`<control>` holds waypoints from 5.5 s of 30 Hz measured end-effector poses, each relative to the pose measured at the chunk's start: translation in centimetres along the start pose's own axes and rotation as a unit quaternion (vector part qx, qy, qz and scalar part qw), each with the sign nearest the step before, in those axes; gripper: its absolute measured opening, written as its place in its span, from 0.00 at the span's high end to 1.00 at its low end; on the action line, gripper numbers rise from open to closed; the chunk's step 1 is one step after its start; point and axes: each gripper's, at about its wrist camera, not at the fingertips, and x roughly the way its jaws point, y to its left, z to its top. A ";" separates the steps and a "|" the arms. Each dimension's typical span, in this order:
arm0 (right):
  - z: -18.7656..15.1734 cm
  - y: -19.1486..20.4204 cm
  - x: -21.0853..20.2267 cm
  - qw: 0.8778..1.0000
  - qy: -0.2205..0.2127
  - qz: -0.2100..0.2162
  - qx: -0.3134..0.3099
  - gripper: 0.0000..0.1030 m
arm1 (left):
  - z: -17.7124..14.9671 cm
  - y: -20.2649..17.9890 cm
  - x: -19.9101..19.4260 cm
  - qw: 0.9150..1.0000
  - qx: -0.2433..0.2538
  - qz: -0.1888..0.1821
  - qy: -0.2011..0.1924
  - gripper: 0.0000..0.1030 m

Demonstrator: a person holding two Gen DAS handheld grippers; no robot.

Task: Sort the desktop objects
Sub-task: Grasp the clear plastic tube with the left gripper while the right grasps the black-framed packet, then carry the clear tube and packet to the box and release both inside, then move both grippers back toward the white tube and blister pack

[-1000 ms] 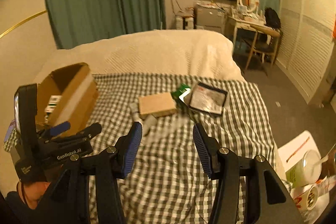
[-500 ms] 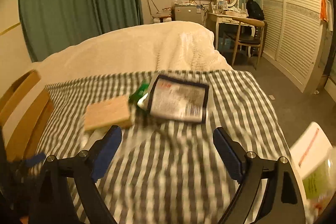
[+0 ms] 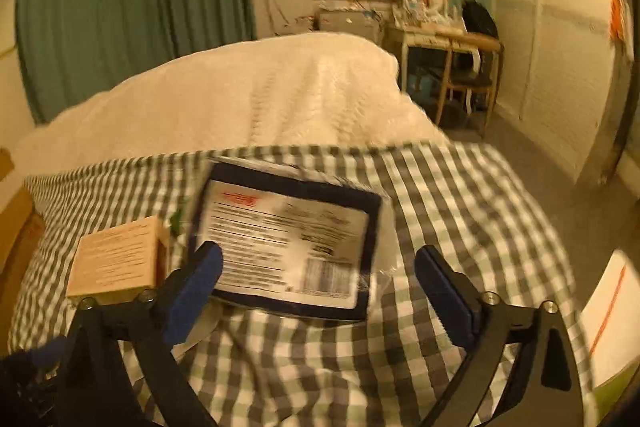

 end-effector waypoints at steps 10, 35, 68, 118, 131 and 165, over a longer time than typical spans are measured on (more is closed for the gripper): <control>-1.4 -0.9 1.7 0.997 0.062 0.049 0.018 0.80 | 1.4 0.5 -0.4 0.999 -0.044 -0.029 -0.003 0.82; -2.1 -4.9 -2.4 0.983 0.041 0.159 0.083 0.38 | 3.5 -3.3 -0.4 0.996 -0.040 -0.077 -0.020 0.82; 1.3 -0.8 -7.3 0.981 -0.027 0.191 0.021 0.83 | 5.6 1.9 -8.2 0.992 -0.025 -0.090 -0.079 0.91; 2.5 35.4 -21.0 0.972 0.051 0.179 -0.146 0.50 | 8.1 30.7 -18.8 0.987 -0.137 -0.001 -0.082 0.23; 4.5 21.7 -33.1 0.987 -0.046 0.121 -0.092 0.39 | 6.7 16.7 -25.4 0.991 -0.048 -0.055 -0.110 0.04; 0.3 3.7 -7.6 0.995 0.027 0.100 0.003 0.38 | 0.7 0.8 -0.3 0.998 -0.012 -0.061 0.003 0.04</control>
